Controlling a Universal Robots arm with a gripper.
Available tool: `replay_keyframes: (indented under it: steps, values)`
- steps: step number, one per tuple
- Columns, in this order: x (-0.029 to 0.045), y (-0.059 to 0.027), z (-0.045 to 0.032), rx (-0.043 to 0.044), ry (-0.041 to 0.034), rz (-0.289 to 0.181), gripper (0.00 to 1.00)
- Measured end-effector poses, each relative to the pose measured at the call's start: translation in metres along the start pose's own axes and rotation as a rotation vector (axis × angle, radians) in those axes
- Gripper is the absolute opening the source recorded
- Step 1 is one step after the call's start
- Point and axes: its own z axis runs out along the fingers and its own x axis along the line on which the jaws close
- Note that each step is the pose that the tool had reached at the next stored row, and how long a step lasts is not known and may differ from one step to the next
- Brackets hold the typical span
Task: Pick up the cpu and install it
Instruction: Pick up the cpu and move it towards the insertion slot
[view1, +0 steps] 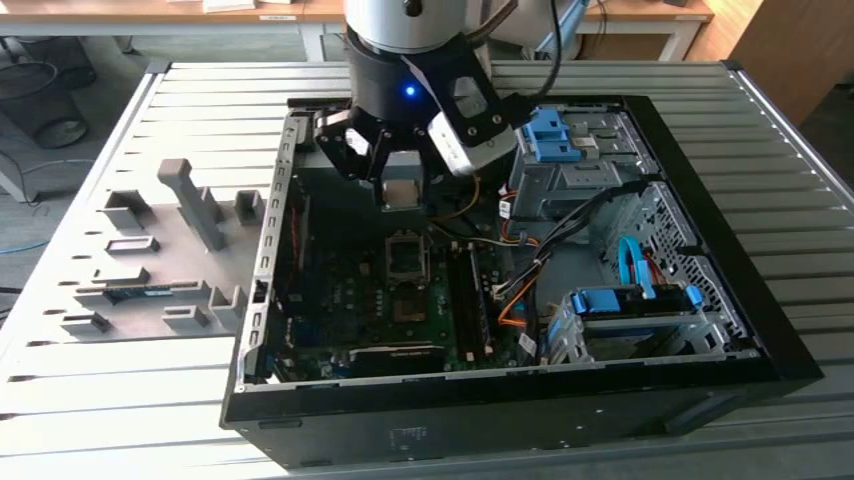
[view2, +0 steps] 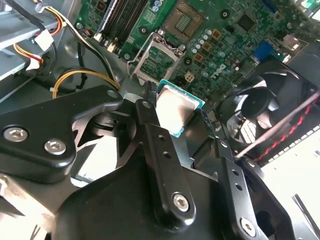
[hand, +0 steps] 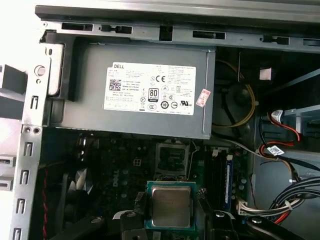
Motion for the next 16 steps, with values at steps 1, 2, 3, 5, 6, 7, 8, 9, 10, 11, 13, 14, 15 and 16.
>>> replay_keyframes:
  steps: [1,2,3,5,6,7,8,9,10,11,13,14,15,16]
  values:
    - [-0.0013,-0.0002,0.0012,0.0001,0.0,0.0,0.47]
    - [-0.0027,-0.0004,0.0024,0.0003,0.0,0.0,0.47]
    - [-0.004,-0.0005,0.0035,0.0002,0.0,0.0,0.47]
    - [-0.0058,-0.0009,0.0052,0.0002,0.0,0.0,0.47]
    - [-0.0062,-0.0011,0.0059,0.0001,-0.0001,0.0,0.47]
    - [-0.0063,-0.0014,0.0065,0.0003,0.0,0.0,0.47]
    - [-0.0064,-0.0017,0.0071,0.0003,0.0,0.0,0.47]
    - [-0.0065,-0.0019,0.0077,0.0002,0.0,0.0,0.47]
    - [-0.0067,-0.0022,0.0083,0.0002,0.0,0.0,0.47]
    - [-0.0068,-0.0024,0.0088,0.0002,0.0,0.0,0.47]
    - [-0.007,-0.0029,0.0099,0.0003,0.0,0.0,0.47]
    - [-0.0072,-0.003,0.0105,0.0002,0.0,0.0,0.47]
    - [-0.0073,-0.0032,0.011,0.0003,0.0,0.0,0.47]
    - [-0.0074,-0.0033,0.0115,0.0002,0.0,0.0,0.47]
